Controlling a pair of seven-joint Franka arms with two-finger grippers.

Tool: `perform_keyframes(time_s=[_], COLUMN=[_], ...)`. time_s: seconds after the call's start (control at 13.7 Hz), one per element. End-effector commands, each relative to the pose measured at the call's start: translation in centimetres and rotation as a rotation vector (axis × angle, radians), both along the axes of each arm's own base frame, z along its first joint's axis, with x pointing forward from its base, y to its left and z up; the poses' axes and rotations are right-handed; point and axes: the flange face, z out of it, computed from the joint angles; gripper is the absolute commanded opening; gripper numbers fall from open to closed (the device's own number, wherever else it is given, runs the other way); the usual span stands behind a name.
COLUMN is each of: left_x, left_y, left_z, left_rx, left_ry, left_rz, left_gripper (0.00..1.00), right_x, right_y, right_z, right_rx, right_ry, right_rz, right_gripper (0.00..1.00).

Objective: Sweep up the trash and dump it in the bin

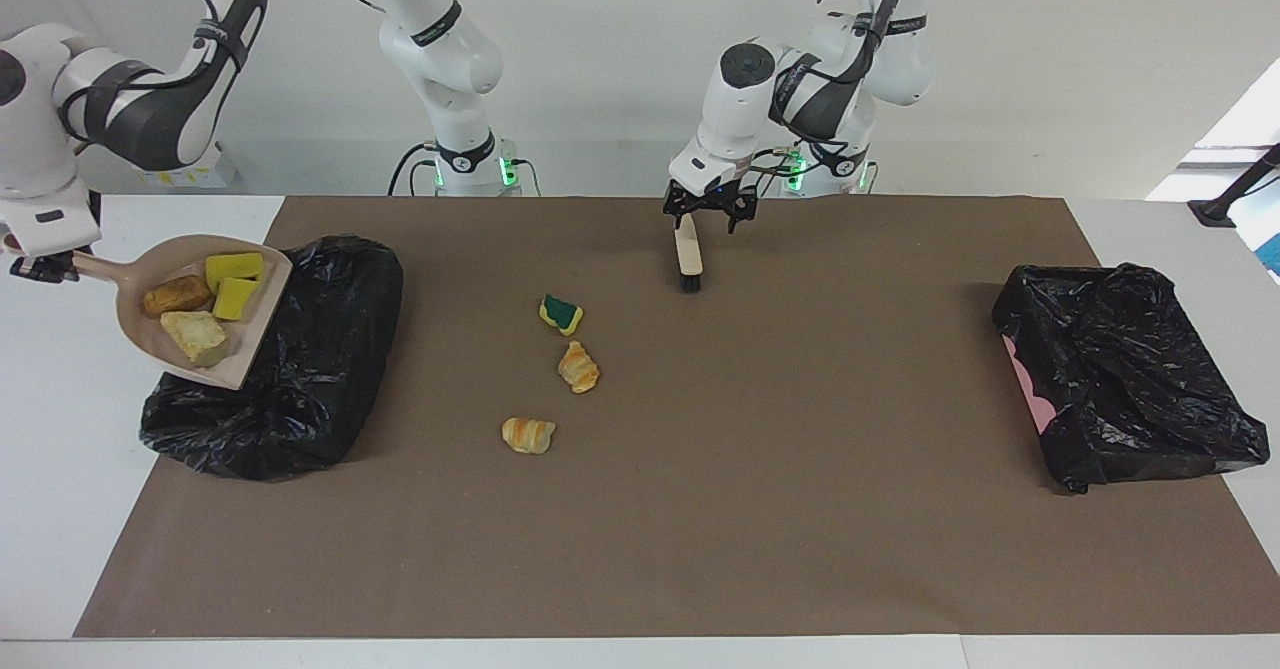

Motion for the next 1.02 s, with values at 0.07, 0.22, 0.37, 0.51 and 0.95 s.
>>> perform_keyframes(time_s=[0.07,0.22,0.37,0.51,0.95], left_x=[9.3,12.6,15.2,16.7,17.8], left_y=[3.8,7.8,11.9,15.8,25.5], left_z=[5.4,8.7,12.2,14.8,24.6], left_rx=[0.016,0.016,0.019,0.026,0.038], left_ry=[-0.083,-0.103,-0.119,-0.112,-0.118], left_rz=[-0.054,-0.112,-0.108,-0.058,-0.007], left_gripper=[1.00,1.00,1.00,1.00,1.00], right_x=[-1.8,-3.0,-3.1,-3.6,-4.0], right_y=[3.1,4.3,5.4,5.6,8.2], right_z=[0.2,1.1,2.5,4.4,7.3], right_rx=[-0.155,-0.261,-0.337,-0.392,-0.355], right_ry=[0.008,0.000,0.009,-0.001,-0.047], right_rz=[-0.023,-0.033,-0.001,0.013,0.007], right_gripper=[0.00,0.00,0.00,0.00,0.00])
